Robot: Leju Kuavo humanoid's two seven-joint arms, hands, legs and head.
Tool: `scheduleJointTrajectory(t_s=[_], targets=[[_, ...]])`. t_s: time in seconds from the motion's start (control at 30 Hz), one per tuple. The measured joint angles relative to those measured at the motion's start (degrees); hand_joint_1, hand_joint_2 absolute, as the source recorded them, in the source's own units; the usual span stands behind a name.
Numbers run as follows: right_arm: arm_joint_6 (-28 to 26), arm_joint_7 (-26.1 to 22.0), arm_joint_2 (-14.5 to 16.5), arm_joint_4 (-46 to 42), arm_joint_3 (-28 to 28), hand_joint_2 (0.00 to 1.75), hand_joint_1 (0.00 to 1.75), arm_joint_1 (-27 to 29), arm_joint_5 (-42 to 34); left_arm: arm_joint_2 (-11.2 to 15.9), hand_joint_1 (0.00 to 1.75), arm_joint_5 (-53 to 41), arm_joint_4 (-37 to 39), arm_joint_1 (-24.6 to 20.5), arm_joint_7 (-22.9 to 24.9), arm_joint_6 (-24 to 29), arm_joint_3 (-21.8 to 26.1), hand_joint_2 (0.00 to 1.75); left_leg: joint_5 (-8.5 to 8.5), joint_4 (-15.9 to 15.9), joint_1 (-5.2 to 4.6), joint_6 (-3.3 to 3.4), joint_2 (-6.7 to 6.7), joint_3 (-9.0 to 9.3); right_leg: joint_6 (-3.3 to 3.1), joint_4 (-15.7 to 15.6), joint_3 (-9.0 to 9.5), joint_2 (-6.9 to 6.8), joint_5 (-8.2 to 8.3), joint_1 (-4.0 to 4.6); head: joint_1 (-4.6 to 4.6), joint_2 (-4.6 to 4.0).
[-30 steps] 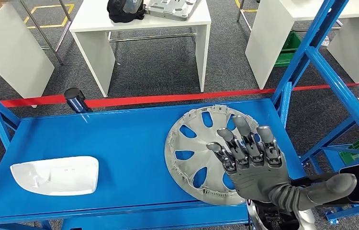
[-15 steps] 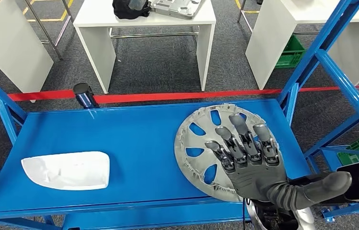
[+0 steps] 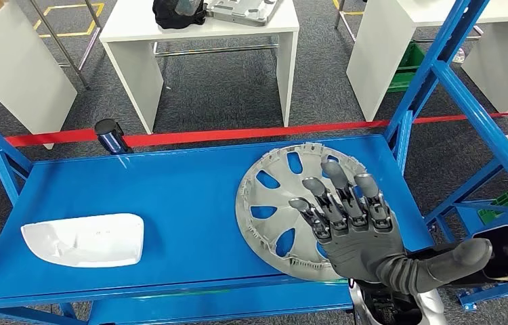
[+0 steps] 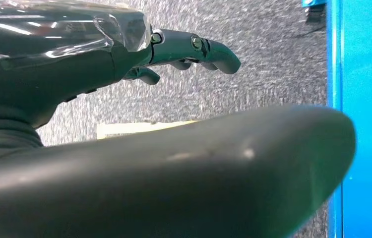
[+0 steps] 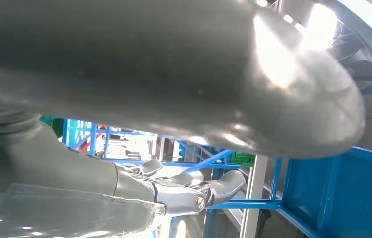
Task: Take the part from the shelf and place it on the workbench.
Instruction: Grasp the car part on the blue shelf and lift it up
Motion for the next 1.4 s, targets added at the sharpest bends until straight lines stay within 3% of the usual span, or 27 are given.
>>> scheduleJointTrajectory(t_s=[0.03, 0.07, 0.1, 0.17, 0.23, 0.37, 0.4, 0.47, 0.53, 0.57, 0.6, 0.67, 0.73, 0.83, 0.9, 0.93, 1.0, 1.07, 1.1, 1.13, 1.2, 1.27, 1.3, 1.4], targets=[[-0.03, 0.01, -0.02, 0.13, 0.02, 0.0, 0.0, 0.0, -0.08, -0.02, 0.0, 0.18, 0.0, 0.04, 0.04, -0.17, 0.0, 0.0, -0.9, 2.71, 0.13, -0.12, 0.0, -1.09, -0.05, 0.01, -0.13, 0.0, 0.03, 0.02, 0.0, 0.0], [-0.07, 0.01, -0.03, 0.29, 0.06, 0.0, 0.0, -0.01, -0.19, -0.07, 0.0, 0.31, 0.0, 0.1, 0.07, -0.28, 0.0, 0.0, -0.62, 3.31, 0.23, -0.17, 0.0, -1.22, -0.04, 0.02, -0.23, 0.01, 0.03, 0.02, 0.0, 0.0], [-0.14, 0.02, -0.03, 0.44, 0.13, 0.0, 0.0, -0.04, -0.29, -0.13, 0.0, 0.4, 0.0, 0.15, 0.07, -0.34, 0.0, 0.0, 0.69, 1.64, 0.3, -0.15, 0.0, -0.28, -0.02, 0.02, -0.27, 0.03, 0.05, 0.01, 0.0, 0.0], [-0.42, 0.16, -0.03, 0.67, 0.35, 0.0, 0.0, -0.27, -0.48, -0.19, 0.0, 0.55, 0.0, 0.22, 0.07, -0.33, -0.01, 0.0, 4.51, -6.58, 0.34, 0.06, 0.0, 3.98, 0.18, 0.02, -0.22, 0.06, 0.17, 0.03, 0.01, 0.0], [-0.86, 0.39, -0.02, 0.83, 0.59, 0.0, 0.0, -0.71, -0.54, -0.26, 0.0, 0.57, 0.0, 0.26, 0.14, -0.34, 0.0, 0.0, 6.31, -12.7, 0.12, 0.42, -0.03, 6.89, 0.62, 0.1, -0.43, 0.07, 0.43, 0.28, 0.04, 0.0], [-1.61, 1.33, 0.01, 1.22, 0.9, 0.0, 0.0, -1.07, -0.95, -0.6, 0.0, 0.89, 0.0, 0.67, 0.68, -0.55, 0.0, 0.0, 7.09, -13.88, -0.17, 1.7, 0.03, 6.79, 1.83, 0.3, -1.16, 0.06, 0.74, 0.31, 0.1, 0.0], [-1.74, 1.67, 0.02, 1.31, 0.92, 0.0, 0.0, -1.12, -1.11, -0.71, 0.0, 1.05, -0.02, 0.7, 0.8, -0.67, -0.01, 0.0, 7.58, -14.05, -0.11, 2.2, 0.1, 6.68, 1.88, 1.48, -1.81, 0.07, -0.15, 0.28, 0.15, 0.0], [-1.91, 2.18, 0.03, 1.53, 0.96, 0.0, 0.0, -1.17, -1.39, -0.88, 0.0, 1.46, -0.06, 0.69, 0.97, -0.94, -0.01, 0.0, 8.37, -14.18, -0.12, 2.97, 0.22, 6.12, 1.45, 7.57, -4.46, 0.08, -3.73, 0.22, 0.24, 0.0], [-1.92, 2.46, 0.03, 1.79, 0.96, 0.0, 0.0, -1.06, -1.52, -0.91, 0.0, 1.79, -0.13, 0.71, 1.0, -1.07, 0.0, 0.0, 8.72, -14.05, -0.4, 3.25, 0.23, 5.25, 1.24, 15.47, -7.41, 0.08, -7.03, 0.19, 0.27, 0.0], [-1.88, 2.62, 0.04, 1.89, 0.95, 0.0, 0.0, -0.96, -1.55, -0.92, 0.0, 1.96, -0.19, 0.73, 0.97, -1.04, 0.0, 0.0, 8.86, -13.96, -0.54, 3.3, 0.21, 4.91, 1.43, 17.17, -7.75, 0.08, -7.51, 0.19, 0.27, 0.0], [-1.83, 2.85, 0.06, 1.95, 0.95, 0.0, 0.0, -0.88, -1.55, -0.94, 0.0, 2.08, -0.25, 0.74, 0.91, -0.98, 0.0, 0.0, 8.94, -13.85, -0.65, 3.29, 0.18, 4.65, 1.75, 16.45, -6.92, 0.08, -7.1, 0.2, 0.27, 0.0], [-1.74, 3.39, 0.22, 1.97, 0.89, 0.0, 0.0, -0.79, -1.58, -0.97, 0.0, 2.05, -0.32, 0.75, 0.78, -0.92, -0.02, 0.0, 9.03, -13.52, -0.82, 3.21, 0.1, 4.4, 2.21, 8.64, -2.14, 0.06, -4.69, 0.25, 0.27, 0.0], [-1.73, 3.88, 0.57, 1.97, 0.81, 0.0, 0.0, -0.78, -1.72, -0.87, 0.0, 1.79, -0.33, 0.75, 0.75, -0.98, -0.02, 0.0, 9.1, -13.11, -1.13, 2.86, 0.08, 4.09, 1.84, 1.71, 1.59, 0.05, -3.13, 0.44, 0.23, 0.0], [-1.73, 4.36, 1.05, 2.07, 0.76, 0.0, 0.0, -0.68, -1.95, -0.42, 0.0, 1.68, -0.34, 0.8, 0.78, -0.99, -0.01, 0.0, 9.46, -12.93, -1.17, 2.0, 0.11, 3.68, 0.82, 0.13, 1.96, 0.08, -2.6, 0.64, 0.2, 0.0], [-1.73, 4.48, 1.32, 2.15, 0.76, 0.0, 0.0, -0.64, -1.98, -0.16, 0.0, 1.67, -0.36, 0.83, 0.79, -0.98, -0.01, 0.0, 8.52, -11.67, -0.94, 1.33, 0.06, 2.99, 0.23, -0.13, 2.05, 0.05, -2.13, 0.35, 0.13, 0.0], [-1.73, 4.5, 1.48, 2.18, 0.76, 0.0, 0.0, -0.63, -1.99, 0.0, 0.0, 1.67, -0.38, 0.84, 0.78, -0.97, -0.01, 0.0, 7.08, -9.49, -0.77, 0.95, 0.03, 2.05, -0.02, -0.25, 2.1, 0.02, -1.92, 0.15, 0.06, 0.0], [-1.73, 4.54, 1.72, 2.28, 0.77, 0.0, 0.0, -0.59, -2.0, 0.24, 0.0, 1.66, -0.39, 0.88, 0.79, -0.95, -0.01, 0.0, 3.1, -2.1, -0.33, 0.2, 0.01, -1.04, -0.23, -0.23, 1.95, -0.02, -1.72, 0.13, -0.11, 0.0], [-1.73, 4.57, 1.78, 2.49, 0.77, 0.0, 0.0, -0.5, -1.99, 0.4, 0.0, 1.66, -0.41, 0.96, 0.79, -0.95, -0.01, 0.0, 1.16, 3.63, 0.06, -0.24, 0.02, -3.33, -0.18, -0.13, 1.75, -0.02, -1.58, 0.17, -0.13, 0.0], [-1.73, 4.56, 1.78, 2.6, 0.78, 0.0, 0.0, -0.47, -1.99, 0.44, 0.0, 1.67, -0.41, 1.0, 0.81, -0.96, -0.01, 0.0, 1.8, 3.36, 0.19, -0.32, 0.03, -3.01, -0.13, -0.06, 1.71, -0.02, -1.5, 0.17, -0.13, 0.0], [-1.72, 4.53, 1.78, 2.7, 0.78, 0.0, 0.0, -0.48, -2.02, 0.46, 0.0, 1.71, -0.4, 1.03, 0.87, -1.01, -0.01, 0.0, 3.37, 0.78, 0.29, -0.31, 0.03, -1.59, -0.09, 0.0, 1.73, 0.0, -1.43, 0.17, -0.13, 0.0], [-1.69, 4.31, 1.78, 2.85, 0.78, 0.0, 0.0, -0.58, -2.2, 0.6, 0.0, 1.87, -0.39, 1.02, 1.01, -1.24, -0.01, 0.0, 6.84, -7.6, 0.3, -0.06, -0.06, 2.78, 0.06, 0.1, 1.67, 0.06, -1.3, 0.29, -0.12, 0.0], [-1.7, 3.97, 1.77, 3.04, 0.78, 0.0, 0.0, -0.78, -2.46, 0.74, 0.0, 2.34, -0.39, 1.01, 1.08, -1.42, -0.01, 0.0, 8.12, -12.33, 0.07, 0.37, -0.19, 5.04, 0.52, 0.18, 1.21, 0.13, -1.06, 0.54, -0.11, 0.0], [-1.7, 3.8, 1.76, 3.16, 0.79, 0.0, 0.0, -0.85, -2.5, 0.78, 0.0, 2.68, -0.39, 1.02, 1.06, -1.29, -0.01, 0.0, 8.01, -12.62, -0.08, 0.62, -0.24, 5.02, 0.87, 0.15, 0.89, 0.13, -0.9, 0.63, -0.08, 0.0], [-1.97, 3.33, 1.77, 3.39, 0.78, 1.31, 0.0, -1.08, -1.99, 0.6, 0.0, 3.27, -0.39, 0.99, 0.64, -0.13, -0.02, 0.0, 8.74, -13.35, 0.0, 1.92, -0.14, 4.58, 1.58, 0.97, -0.11, 0.12, -1.37, 0.52, -0.02, 0.0]])
